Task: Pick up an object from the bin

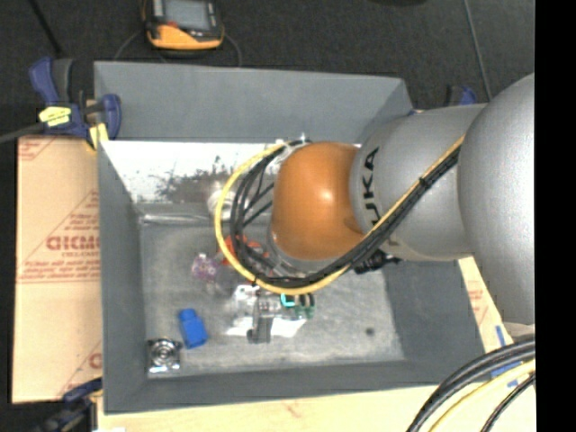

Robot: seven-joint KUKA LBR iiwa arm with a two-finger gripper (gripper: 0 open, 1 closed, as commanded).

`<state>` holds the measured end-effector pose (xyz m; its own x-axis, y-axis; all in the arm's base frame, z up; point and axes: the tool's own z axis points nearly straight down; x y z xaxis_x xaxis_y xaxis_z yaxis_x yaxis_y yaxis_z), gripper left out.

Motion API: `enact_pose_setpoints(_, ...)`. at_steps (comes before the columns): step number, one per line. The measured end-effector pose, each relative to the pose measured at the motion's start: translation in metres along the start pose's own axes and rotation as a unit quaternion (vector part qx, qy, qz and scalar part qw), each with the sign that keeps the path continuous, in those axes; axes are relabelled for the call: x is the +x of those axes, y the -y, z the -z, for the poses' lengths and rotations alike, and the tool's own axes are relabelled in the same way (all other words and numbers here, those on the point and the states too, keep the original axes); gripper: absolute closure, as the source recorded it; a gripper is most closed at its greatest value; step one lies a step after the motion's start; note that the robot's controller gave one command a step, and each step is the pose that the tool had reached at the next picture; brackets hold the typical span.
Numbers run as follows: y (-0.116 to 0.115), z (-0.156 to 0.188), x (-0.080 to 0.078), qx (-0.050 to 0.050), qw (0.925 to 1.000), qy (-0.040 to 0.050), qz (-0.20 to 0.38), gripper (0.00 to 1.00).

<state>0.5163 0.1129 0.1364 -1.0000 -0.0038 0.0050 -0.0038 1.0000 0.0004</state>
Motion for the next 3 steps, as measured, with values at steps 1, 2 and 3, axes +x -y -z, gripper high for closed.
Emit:
enact_pose_setpoints(1,0.015,-0.064,-0.034,-0.003,0.9980,0.0089,-0.062,0.00)
enact_pose_setpoints(2,0.015,-0.061,-0.035,-0.003,0.9979,0.0107,-0.063,1.00)
enact_pose_setpoints(3,0.013,0.079,-0.024,-0.001,0.9991,0.0064,-0.043,1.00)
